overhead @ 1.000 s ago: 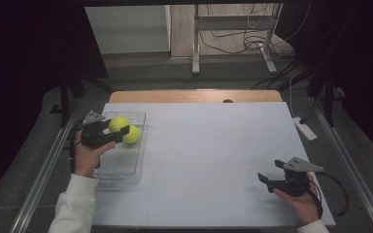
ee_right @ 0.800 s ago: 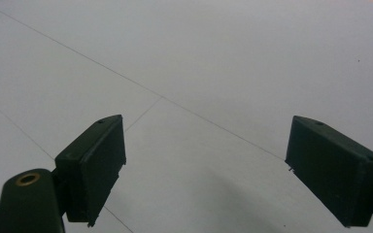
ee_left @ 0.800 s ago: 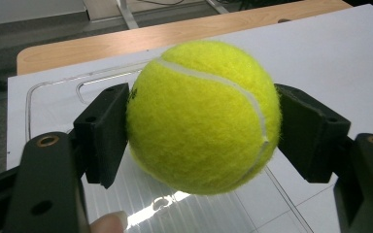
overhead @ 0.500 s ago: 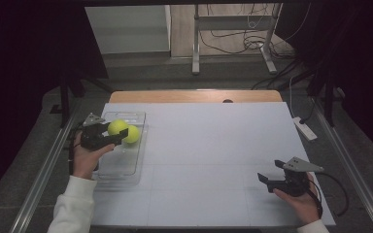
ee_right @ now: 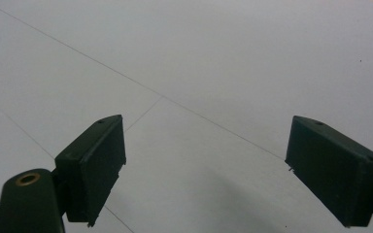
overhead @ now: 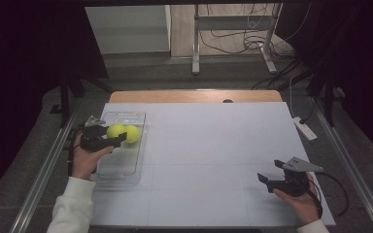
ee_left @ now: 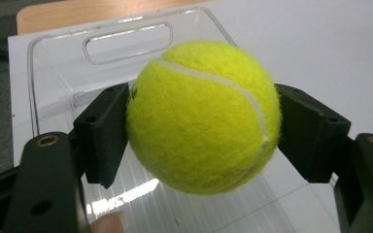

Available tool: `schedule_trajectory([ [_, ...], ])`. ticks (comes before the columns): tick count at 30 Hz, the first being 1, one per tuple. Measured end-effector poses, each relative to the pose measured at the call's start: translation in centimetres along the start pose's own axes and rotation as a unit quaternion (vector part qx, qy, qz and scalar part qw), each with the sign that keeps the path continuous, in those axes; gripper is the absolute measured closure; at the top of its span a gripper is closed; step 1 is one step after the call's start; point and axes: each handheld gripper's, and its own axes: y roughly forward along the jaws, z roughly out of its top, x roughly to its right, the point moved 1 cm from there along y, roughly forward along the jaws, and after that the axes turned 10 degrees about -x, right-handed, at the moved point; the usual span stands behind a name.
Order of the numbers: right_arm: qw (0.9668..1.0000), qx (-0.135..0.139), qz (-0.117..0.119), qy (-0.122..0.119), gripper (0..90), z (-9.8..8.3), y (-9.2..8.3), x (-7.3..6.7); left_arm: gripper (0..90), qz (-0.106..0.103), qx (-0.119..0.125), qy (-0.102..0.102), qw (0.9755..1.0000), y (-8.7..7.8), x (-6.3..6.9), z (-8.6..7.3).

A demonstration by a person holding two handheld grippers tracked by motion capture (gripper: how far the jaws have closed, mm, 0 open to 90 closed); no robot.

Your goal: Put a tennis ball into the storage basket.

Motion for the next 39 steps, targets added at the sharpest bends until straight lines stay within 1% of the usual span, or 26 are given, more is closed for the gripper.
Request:
schedule_trajectory([
  [6, 1.0000, -0.002, -0.002, 0.000, 14.9, 0.0, 0.0, 0.1, 26.4, 0.001, -0.017, 0.008, 0.9998, 0.6, 0.1, -0.1],
  [7, 1.0000, -0.002, -0.002, 0.000, 14.9, 0.0, 0.0, 0.1, 26.4, 0.000, -0.017, 0.006, 0.9998, 0.7, 0.1, -0.1],
  [11, 1.0000, 0.000, 0.000, 0.000, 14.9, 0.0, 0.0, 0.0, 26.4, 0.008, -0.029, 0.014, 0.9995, 0.8, 0.2, -0.1],
  [19, 1.0000, -0.001, -0.001, 0.000, 14.9, 0.0, 0.0, 0.1, 26.3, 0.002, -0.049, 0.018, 0.9986, 1.4, 0.3, -0.2],
  [28, 1.0000, -0.002, -0.002, 0.000, 14.9, 0.0, 0.0, 0.1, 26.3, 0.000, -0.056, 0.020, 0.9982, 1.7, 0.4, -0.3],
  [37, 1.0000, -0.001, -0.002, 0.000, 14.8, 0.0, 0.0, 0.1, 26.2, -0.001, -0.054, 0.018, 0.9984, 1.6, 0.3, -0.3],
  [39, 1.0000, -0.001, -0.002, 0.000, 14.9, 0.0, 0.0, 0.1, 25.9, -0.002, -0.050, 0.017, 0.9986, 1.6, 0.4, -0.2],
])
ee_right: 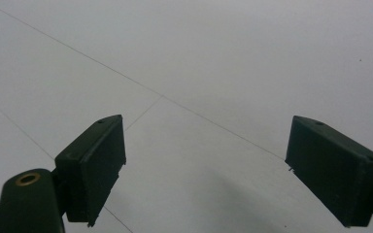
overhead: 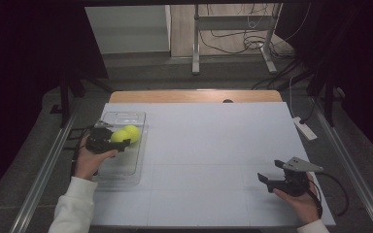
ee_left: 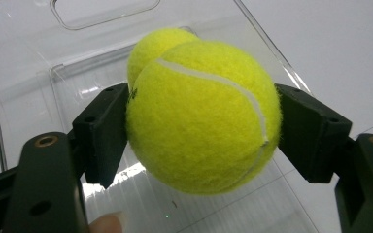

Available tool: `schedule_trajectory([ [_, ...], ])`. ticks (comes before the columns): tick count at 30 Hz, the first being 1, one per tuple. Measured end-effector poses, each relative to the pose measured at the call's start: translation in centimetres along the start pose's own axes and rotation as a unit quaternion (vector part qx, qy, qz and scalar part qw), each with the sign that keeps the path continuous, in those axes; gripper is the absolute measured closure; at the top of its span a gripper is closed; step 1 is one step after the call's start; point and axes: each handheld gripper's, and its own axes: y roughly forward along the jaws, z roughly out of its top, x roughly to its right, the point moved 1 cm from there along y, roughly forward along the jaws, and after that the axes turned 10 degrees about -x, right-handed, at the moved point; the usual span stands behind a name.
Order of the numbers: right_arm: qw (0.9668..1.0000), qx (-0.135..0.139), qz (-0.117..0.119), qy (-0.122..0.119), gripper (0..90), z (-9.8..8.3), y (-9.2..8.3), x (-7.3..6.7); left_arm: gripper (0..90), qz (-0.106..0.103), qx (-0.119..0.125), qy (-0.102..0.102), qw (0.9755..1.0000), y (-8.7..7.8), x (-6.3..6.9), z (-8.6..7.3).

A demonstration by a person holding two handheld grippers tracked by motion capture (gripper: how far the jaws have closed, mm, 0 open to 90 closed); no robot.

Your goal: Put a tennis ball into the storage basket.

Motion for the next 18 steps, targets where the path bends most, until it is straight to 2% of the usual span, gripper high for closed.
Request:
schedule_trajectory([
  [2, 1.0000, 0.000, 0.000, 0.000, 14.9, 0.0, 0.0, 0.0, 25.3, -0.004, 0.008, -0.004, 0.9999, -0.1, 0.0, 0.0],
  [4, 1.0000, 0.000, 0.000, 0.000, 14.9, 0.0, 0.0, 0.0, 18.8, -0.016, 0.019, -0.012, 0.9996, -0.4, 0.0, 0.2],
  [6, 1.0000, 0.000, 0.000, 0.001, 14.9, 0.0, 0.0, 0.0, 14.7, -0.016, 0.027, -0.013, 0.9994, -0.7, 0.1, 0.3],
  [9, 1.0000, 0.001, 0.002, 0.001, 14.9, 0.0, 0.1, 0.1, 14.2, -0.020, 0.042, -0.010, 0.9989, -1.2, 0.3, 0.3],
  [13, 1.0000, 0.002, 0.003, 0.001, 14.9, 0.0, 0.1, 0.1, 13.5, -0.024, 0.049, -0.009, 0.9985, -1.4, 0.6, 0.3],
  [18, 1.0000, 0.003, 0.004, -0.001, 14.9, 0.2, 0.3, 0.1, 13.3, -0.034, 0.071, -0.006, 0.9969, -1.9, 0.9, 0.0],
])
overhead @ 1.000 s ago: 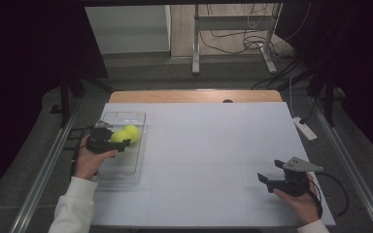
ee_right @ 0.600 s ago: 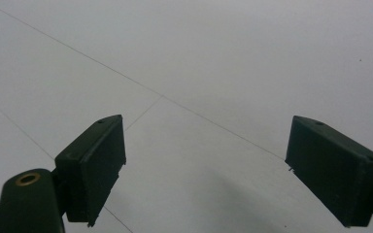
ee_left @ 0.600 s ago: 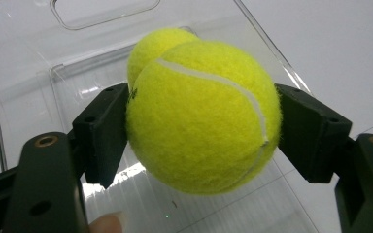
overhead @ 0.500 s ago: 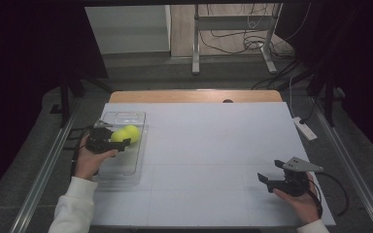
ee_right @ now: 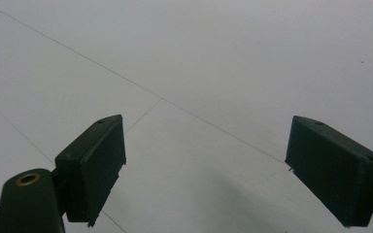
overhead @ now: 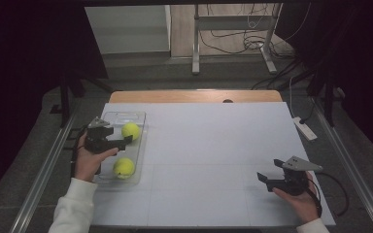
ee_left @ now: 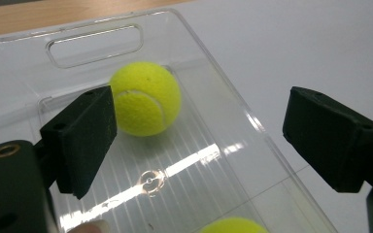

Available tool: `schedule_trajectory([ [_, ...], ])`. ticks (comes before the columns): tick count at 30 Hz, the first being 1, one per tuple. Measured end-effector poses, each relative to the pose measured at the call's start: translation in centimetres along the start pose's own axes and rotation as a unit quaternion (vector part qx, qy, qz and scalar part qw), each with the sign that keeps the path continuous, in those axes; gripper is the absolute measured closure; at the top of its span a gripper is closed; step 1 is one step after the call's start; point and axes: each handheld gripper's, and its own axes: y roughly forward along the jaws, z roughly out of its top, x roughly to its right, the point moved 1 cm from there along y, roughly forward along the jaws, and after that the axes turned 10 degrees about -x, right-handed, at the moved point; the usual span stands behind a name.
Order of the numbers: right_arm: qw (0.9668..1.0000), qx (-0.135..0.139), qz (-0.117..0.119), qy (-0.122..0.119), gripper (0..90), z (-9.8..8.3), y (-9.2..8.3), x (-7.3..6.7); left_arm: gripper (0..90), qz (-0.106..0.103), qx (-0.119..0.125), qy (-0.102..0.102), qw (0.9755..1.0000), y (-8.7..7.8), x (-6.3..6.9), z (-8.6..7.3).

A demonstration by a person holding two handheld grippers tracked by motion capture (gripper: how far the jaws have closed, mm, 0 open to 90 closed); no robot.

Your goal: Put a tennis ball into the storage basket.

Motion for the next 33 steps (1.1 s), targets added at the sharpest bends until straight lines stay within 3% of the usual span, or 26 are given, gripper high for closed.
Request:
schedule_trajectory([
  [9, 1.0000, 0.000, 0.004, 0.001, 14.9, 0.0, 0.1, 0.1, 14.4, -0.012, 0.017, -0.006, 0.9998, -0.4, 0.1, -0.2],
  [19, 0.9999, 0.006, 0.010, 0.004, 14.9, 0.0, -0.2, 0.1, 14.3, -0.025, 0.028, -0.002, 0.9993, -0.3, 1.2, -0.3],
  [33, 0.9999, 0.011, 0.013, -0.002, 14.9, 0.4, -0.2, -0.1, 13.0, -0.043, 0.034, 0.019, 0.9983, -0.5, 4.5, -2.2],
])
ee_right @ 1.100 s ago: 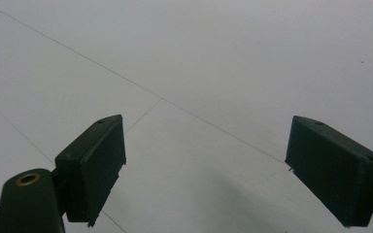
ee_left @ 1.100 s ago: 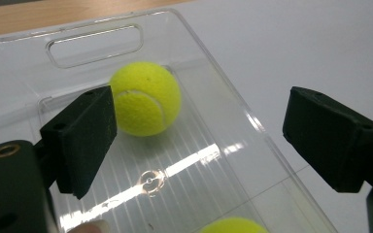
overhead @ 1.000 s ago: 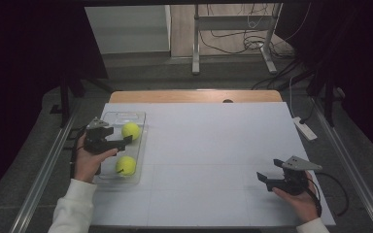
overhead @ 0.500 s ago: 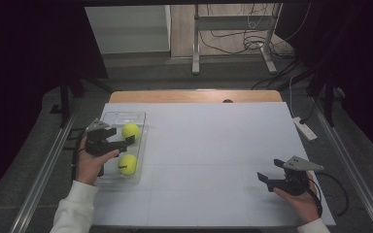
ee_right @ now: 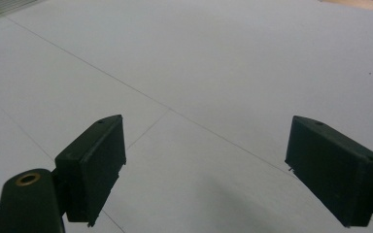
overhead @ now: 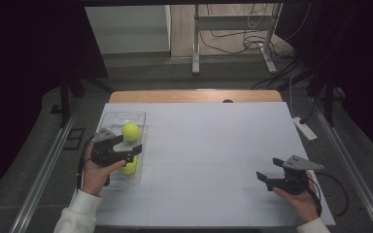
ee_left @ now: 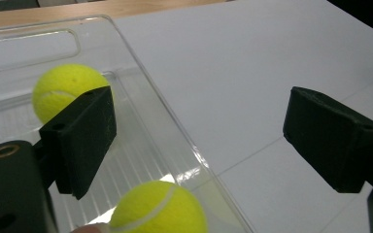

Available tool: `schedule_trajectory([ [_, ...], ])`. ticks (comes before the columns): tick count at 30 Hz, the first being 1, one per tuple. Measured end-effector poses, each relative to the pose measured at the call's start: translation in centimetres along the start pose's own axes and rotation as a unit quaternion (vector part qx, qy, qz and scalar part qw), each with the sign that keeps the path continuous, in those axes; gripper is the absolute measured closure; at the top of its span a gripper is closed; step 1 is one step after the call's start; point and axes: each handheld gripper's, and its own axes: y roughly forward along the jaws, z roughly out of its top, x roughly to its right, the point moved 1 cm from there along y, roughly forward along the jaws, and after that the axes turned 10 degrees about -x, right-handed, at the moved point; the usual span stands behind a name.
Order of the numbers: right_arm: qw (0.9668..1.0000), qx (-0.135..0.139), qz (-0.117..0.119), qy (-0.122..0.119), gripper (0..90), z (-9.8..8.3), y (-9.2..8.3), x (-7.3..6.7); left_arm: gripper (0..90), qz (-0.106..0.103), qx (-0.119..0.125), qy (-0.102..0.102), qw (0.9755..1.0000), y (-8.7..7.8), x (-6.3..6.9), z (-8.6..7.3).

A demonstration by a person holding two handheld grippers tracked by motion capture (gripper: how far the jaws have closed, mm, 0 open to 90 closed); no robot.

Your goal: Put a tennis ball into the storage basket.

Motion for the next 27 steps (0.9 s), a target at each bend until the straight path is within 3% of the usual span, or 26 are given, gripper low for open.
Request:
schedule_trajectory([
  [14, 0.9999, 0.007, 0.010, 0.006, 14.8, 0.1, -0.1, -0.1, 12.2, -0.013, 0.006, 0.015, 0.9998, 0.3, 3.0, -3.1],
  [21, 0.9999, 0.008, 0.011, 0.004, 14.7, 0.0, -0.2, -0.1, 12.0, -0.019, 0.008, 0.033, 0.9992, 0.4, 4.7, -4.0],
  [27, 0.9998, 0.011, 0.018, 0.006, 14.7, 0.0, -0.3, -0.2, 11.4, -0.018, 0.003, 0.041, 0.9990, 0.8, 5.0, -4.4],
])
